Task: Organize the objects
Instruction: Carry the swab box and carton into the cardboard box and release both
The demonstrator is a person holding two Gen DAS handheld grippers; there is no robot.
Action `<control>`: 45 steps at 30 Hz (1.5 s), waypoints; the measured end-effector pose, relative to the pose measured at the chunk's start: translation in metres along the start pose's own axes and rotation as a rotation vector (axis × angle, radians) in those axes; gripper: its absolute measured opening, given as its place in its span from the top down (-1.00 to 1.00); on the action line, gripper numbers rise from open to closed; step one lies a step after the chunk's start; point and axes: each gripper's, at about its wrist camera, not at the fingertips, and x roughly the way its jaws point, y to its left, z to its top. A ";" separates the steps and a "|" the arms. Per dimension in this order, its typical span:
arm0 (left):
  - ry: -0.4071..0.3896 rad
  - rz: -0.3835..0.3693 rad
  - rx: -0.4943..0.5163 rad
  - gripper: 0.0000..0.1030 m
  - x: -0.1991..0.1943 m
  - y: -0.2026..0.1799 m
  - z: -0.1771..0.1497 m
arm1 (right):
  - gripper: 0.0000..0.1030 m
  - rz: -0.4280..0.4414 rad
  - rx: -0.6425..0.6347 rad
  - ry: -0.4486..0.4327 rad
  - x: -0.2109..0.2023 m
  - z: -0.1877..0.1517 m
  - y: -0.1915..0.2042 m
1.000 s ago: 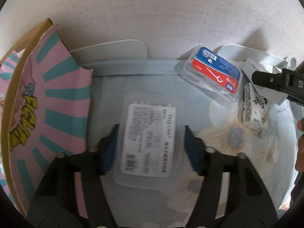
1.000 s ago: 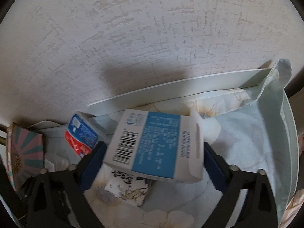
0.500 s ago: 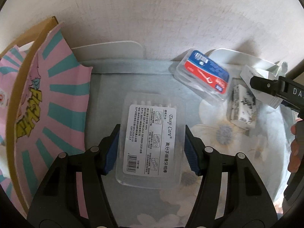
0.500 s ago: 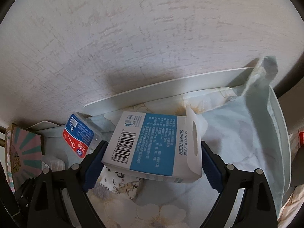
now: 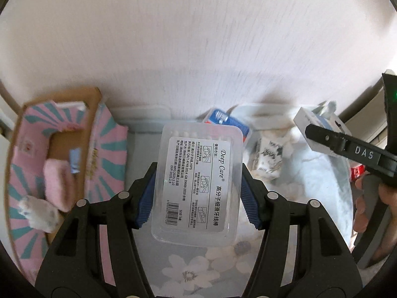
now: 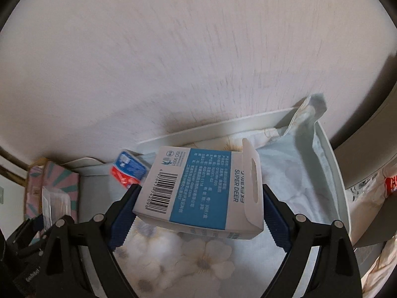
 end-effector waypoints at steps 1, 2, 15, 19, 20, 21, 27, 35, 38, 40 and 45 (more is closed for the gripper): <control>-0.013 0.000 0.000 -0.12 -0.009 0.002 0.001 | -0.74 0.004 -0.005 -0.009 -0.003 0.000 0.016; -0.025 0.001 0.001 -0.12 -0.008 -0.002 -0.001 | -0.74 0.006 -0.011 -0.020 -0.005 0.005 0.030; -0.178 0.062 -0.050 -0.12 -0.109 0.045 -0.011 | -0.74 0.126 -0.128 -0.146 -0.052 0.044 0.110; -0.216 0.106 -0.103 -0.12 -0.138 0.074 -0.021 | -0.74 0.184 -0.201 -0.166 -0.060 0.052 0.145; -0.223 0.115 -0.115 -0.12 -0.143 0.079 -0.025 | -0.73 0.196 -0.221 -0.169 -0.060 0.053 0.152; -0.229 0.126 -0.130 -0.12 -0.149 0.085 -0.028 | -0.72 0.215 -0.250 -0.173 -0.062 0.053 0.164; -0.243 0.190 -0.227 -0.12 -0.175 0.126 -0.053 | -0.71 0.303 -0.373 -0.163 -0.069 0.046 0.213; -0.219 0.231 -0.352 -0.12 -0.178 0.165 -0.094 | -0.71 0.403 -0.509 -0.080 -0.048 0.032 0.282; -0.203 0.232 -0.387 -0.12 -0.173 0.174 -0.106 | -0.71 0.423 -0.554 -0.038 -0.035 0.029 0.307; -0.187 0.232 -0.406 -0.12 -0.169 0.178 -0.113 | -0.71 0.426 -0.583 -0.021 -0.027 0.027 0.321; -0.150 0.234 -0.441 -0.12 -0.157 0.190 -0.124 | -0.71 0.425 -0.636 0.018 -0.006 0.025 0.349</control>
